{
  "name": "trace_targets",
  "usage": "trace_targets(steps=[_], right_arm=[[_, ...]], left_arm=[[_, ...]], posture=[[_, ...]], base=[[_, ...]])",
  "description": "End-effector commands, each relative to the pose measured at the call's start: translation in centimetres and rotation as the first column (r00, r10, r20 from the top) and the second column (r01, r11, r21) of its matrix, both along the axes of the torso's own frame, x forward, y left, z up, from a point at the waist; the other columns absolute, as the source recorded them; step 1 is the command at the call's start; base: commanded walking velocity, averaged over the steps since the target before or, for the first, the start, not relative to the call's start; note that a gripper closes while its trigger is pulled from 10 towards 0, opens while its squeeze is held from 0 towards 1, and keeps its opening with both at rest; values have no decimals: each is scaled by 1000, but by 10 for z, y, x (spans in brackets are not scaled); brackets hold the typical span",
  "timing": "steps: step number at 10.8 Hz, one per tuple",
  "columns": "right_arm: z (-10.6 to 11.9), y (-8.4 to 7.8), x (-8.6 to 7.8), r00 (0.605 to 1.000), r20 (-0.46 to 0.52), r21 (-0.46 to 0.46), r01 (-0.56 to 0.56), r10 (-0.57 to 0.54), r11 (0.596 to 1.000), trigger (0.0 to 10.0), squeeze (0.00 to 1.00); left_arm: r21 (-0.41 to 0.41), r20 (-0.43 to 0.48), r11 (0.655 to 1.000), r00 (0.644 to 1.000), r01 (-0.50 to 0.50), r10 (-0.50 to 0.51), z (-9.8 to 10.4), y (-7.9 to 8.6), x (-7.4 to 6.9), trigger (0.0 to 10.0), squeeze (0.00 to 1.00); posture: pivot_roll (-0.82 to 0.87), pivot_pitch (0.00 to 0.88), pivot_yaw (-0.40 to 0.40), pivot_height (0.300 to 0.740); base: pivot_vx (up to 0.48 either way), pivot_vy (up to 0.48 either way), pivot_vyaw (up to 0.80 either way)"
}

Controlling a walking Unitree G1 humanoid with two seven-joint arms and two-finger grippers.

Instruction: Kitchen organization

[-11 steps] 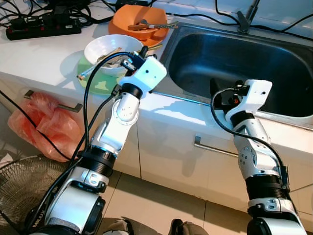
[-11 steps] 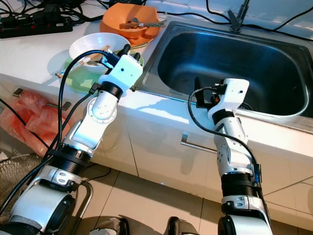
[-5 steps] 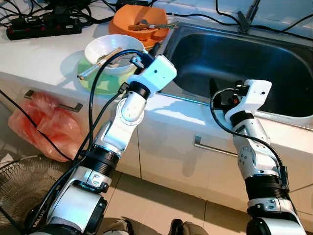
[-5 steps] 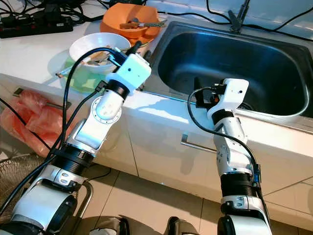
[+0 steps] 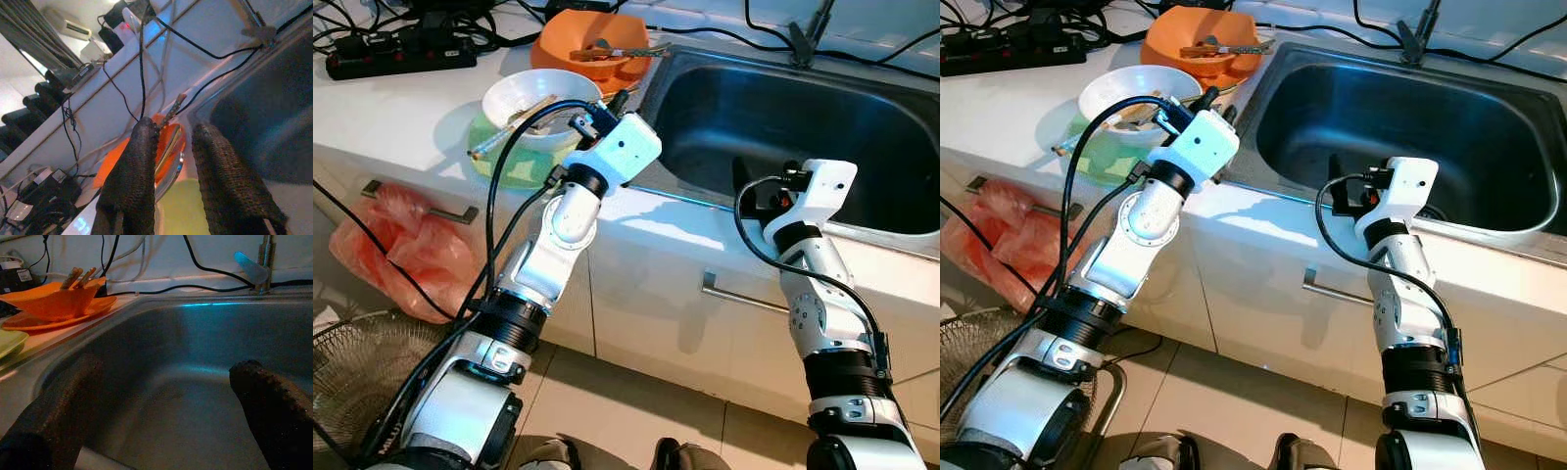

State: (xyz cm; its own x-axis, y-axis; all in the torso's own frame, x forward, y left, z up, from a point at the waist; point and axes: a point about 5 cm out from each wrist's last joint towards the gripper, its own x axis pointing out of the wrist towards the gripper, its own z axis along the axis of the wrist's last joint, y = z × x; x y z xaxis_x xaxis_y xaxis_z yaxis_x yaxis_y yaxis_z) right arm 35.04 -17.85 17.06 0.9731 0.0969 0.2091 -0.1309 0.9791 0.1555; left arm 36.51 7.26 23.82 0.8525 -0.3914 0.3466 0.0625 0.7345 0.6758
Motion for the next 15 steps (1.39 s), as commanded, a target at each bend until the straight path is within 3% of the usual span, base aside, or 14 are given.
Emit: trace_targets(steps=[1, 7, 15], right_arm=[[-6, -2, 0, 1000, -23, 7, 3, -3, 1000, 10000, 0], [-7, -1, -1, 1000, -25, 9, -1, 1, 1000, 10000, 0], [-7, 0, -1, 1000, -26, 13, -4, 4, 1000, 10000, 0]], left_arm=[[33, -6, 999, 1000, -5, 5, 0, -2, 2, 10000, 0], [94, -23, 993, 997, -66, 68, -5, 2, 5, 10000, 0], [68, -24, 987, 988, -147, 149, -6, 9, 14, 10000, 0]], posture=[[7, 140, -24, 740], [7, 144, -27, 740], [4, 139, -25, 740]], base=[[0, 0, 0], [0, 0, 0], [0, 0, 0]])
